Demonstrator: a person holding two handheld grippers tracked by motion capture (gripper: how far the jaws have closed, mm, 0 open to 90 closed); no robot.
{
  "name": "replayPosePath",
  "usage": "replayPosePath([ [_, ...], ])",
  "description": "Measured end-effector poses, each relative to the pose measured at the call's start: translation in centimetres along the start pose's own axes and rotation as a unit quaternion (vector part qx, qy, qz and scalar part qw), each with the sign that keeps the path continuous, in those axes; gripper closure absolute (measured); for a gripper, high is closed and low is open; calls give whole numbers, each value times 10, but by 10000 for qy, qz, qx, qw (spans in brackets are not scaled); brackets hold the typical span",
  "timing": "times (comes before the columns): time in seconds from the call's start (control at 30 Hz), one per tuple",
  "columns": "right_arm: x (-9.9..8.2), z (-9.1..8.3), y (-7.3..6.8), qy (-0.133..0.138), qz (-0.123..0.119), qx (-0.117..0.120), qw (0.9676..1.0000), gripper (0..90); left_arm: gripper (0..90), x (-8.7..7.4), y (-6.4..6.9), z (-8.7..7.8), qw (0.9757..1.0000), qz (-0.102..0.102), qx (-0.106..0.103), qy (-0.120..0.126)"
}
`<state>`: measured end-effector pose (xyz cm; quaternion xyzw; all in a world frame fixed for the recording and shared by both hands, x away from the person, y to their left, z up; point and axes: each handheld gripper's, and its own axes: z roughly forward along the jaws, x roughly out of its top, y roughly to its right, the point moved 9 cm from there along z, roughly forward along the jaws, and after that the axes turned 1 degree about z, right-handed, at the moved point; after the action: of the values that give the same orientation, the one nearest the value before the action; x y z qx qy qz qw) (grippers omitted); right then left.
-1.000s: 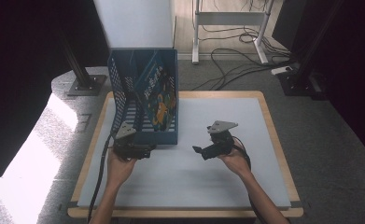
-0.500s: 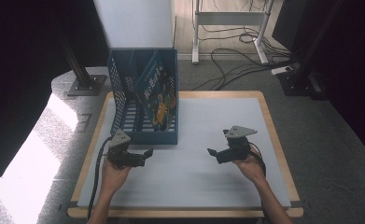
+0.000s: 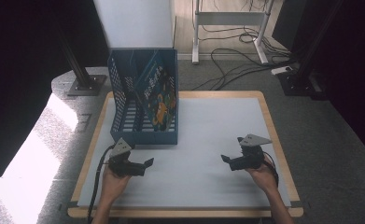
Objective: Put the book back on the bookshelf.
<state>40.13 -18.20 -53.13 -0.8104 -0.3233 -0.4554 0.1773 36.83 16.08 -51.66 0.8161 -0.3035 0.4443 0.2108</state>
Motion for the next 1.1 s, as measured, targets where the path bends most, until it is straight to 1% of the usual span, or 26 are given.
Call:
replayPosePath([
  [0.1, -11, -4, 5, -19, 100, -72, 9999, 0, 0, -11, 2, 7, 10000, -20, -49, -75],
  [0.13, -17, -5, 8, -68, 155, -87, 9998, 0, 0, -14, 2, 8, 9999, -28, -73, -88],
  [0.17, -23, -6, 11, -152, 160, -139, 9997, 0, 0, -20, 4, 12, 9998, -36, -135, -111],
  [0.2, -23, -6, 11, -152, 160, -139, 9997, 0, 0, -20, 4, 12, 9998, -36, -135, -111],
  [0.23, -32, -8, 15, -202, 235, -181, 9994, 0, 0, -28, 6, 18, 9997, -36, -168, -184],
  [0.27, -36, -9, 15, -236, 266, -174, 9992, 0, 0, -32, 6, 21, 9995, -29, -159, -253],
  [0.33, -46, -9, 18, -350, 275, -227, 9987, 0, 0, -41, 6, 27, 9991, 24, -105, -402],
  [0.4, -56, -10, 19, -519, 281, -219, 9980, 0, 0, -49, 6, 32, 9982, 75, -105, -592],
  [0.43, -56, -10, 19, -519, 281, -219, 9980, 0, 0, -49, 6, 32, 9982, 75, -105, -592],
  [0.47, -60, -10, 20, -589, 273, -197, 9977, 0, 0, -54, 6, 35, 9971, 119, -73, -754],
  [0.5, -66, -11, 20, -693, 258, -179, 9971, 0, 0, -55, 5, 36, 9967, 98, -70, -808],
  [0.57, -73, -12, 23, -821, 264, -219, 9960, 0, 0, -54, 4, 36, 9968, 54, -57, -793],
  [0.63, -83, -11, 27, -992, 381, -186, 9942, 0, 0, -57, 4, 38, 9954, -46, -96, -951],
  [0.67, -84, -10, 27, -1038, 427, -165, 9935, 0, 0, -59, 3, 39, 9946, -83, -90, -1033],
  [0.7, -84, -10, 27, -1038, 427, -165, 9935, 0, 0, -59, 3, 39, 9946, -83, -90, -1033],
  [0.77, -85, -9, 27, -1122, 355, -230, 9928, 0, 0, -62, 2, 43, 9915, -134, -86, -1294],
  [0.8, -85, -9, 26, -1115, 340, -246, 9929, 0, 0, -63, 3, 44, 9912, -103, -38, -1323],
  [0.87, -85, -9, 27, -1101, 355, -243, 9930, 0, 8, -64, 4, 45, 9899, 72, 144, -1407],
  [0.9, -85, -9, 27, -1106, 348, -241, 9930, 0, 7, -65, 5, 47, 9887, 199, 267, -1463],
  [0.93, -85, -9, 27, -1106, 348, -241, 9930, 0, 7, -65, 6, 47, 9880, 280, 327, -1485],
  [1.0, -85, -9, 26, -1104, 350, -242, 9930, 0, 6, -65, 5, 47, 9881, 235, 288, -1493],
  [1.1, -86, -9, 27, -1098, 339, -246, 9931, 0, 6, -65, 6, 47, 9881, 249, 293, -1488],
])
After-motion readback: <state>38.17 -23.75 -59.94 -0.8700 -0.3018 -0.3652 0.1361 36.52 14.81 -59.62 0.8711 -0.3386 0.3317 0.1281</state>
